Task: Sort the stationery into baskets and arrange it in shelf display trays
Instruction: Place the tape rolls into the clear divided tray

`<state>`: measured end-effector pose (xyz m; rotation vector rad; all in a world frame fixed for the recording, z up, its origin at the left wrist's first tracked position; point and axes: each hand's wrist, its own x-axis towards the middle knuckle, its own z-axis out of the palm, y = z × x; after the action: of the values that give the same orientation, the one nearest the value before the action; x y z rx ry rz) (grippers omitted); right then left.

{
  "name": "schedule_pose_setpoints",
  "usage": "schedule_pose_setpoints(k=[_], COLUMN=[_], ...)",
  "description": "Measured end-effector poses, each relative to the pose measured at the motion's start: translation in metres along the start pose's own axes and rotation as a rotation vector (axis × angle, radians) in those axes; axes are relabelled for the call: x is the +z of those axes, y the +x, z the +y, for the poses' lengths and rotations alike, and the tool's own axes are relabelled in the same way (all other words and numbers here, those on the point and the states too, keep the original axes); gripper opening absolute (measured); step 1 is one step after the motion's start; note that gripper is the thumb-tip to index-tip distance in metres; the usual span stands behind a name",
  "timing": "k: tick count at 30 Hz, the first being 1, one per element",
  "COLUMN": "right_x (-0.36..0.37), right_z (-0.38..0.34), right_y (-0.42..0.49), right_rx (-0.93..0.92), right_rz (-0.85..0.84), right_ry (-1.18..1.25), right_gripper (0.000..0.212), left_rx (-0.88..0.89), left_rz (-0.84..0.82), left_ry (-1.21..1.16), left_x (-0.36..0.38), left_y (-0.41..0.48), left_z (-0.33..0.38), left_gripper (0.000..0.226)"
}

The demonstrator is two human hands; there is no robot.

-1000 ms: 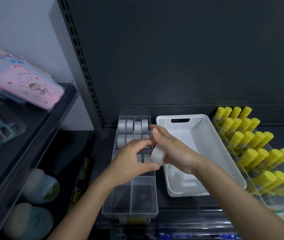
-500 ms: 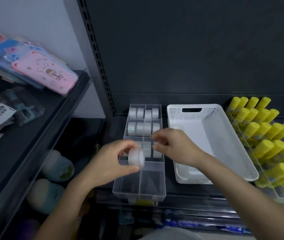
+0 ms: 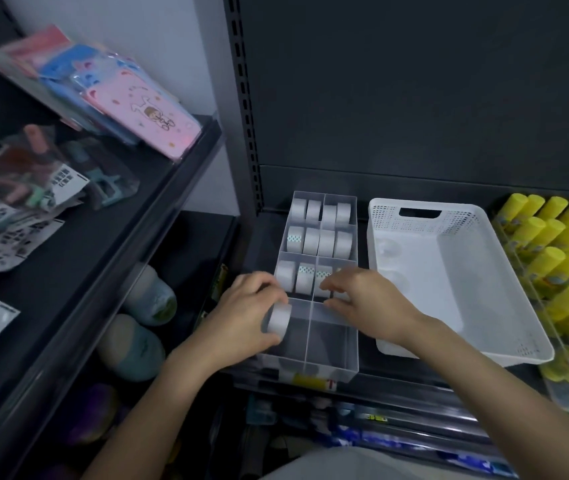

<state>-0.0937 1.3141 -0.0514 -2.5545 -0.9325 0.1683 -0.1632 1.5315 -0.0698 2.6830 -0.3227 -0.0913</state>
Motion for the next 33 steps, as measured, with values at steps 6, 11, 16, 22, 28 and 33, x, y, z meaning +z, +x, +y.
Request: schedule_pose_setpoints(k=[6, 11, 16, 22, 28, 33], right_x=[-0.003, -0.024, -0.031, -0.014, -0.019, -0.032], right_z=[0.003, 0.025, 0.064, 0.079, 0.092, 0.110], right_y=[-0.006, -0.015, -0.036, -0.050, -0.051, -0.058], right_rx=[0.015, 0.222, 0.427, 0.519, 0.508, 0.594], right_rz=[0.138, 0.347, 0.112, -0.206, -0.203, -0.150], right_ry=[0.164, 0.299, 0.102, 0.024, -0.098, -0.118], right_gripper=[0.021, 0.017, 0.020, 0.058, 0.045, 0.037], left_rx=[-0.015, 0.011, 0.092, 0.206, 0.311, 0.342], left_rz=[-0.060, -0.013, 0.023, -0.032, -0.105, -0.235], left_ry=[0.049, -0.068, -0.152, -0.171, 0.106, 0.525], left_x=[-0.004, -0.011, -0.006, 0.003, 0.017, 0.038], left_y=[0.008, 0.020, 0.048, 0.090, 0.134, 0.164], left_z=[0.002, 0.013, 0.036, 0.074, 0.112, 0.139], left_gripper=[0.050, 0.039, 0.030, 0.023, 0.033, 0.028])
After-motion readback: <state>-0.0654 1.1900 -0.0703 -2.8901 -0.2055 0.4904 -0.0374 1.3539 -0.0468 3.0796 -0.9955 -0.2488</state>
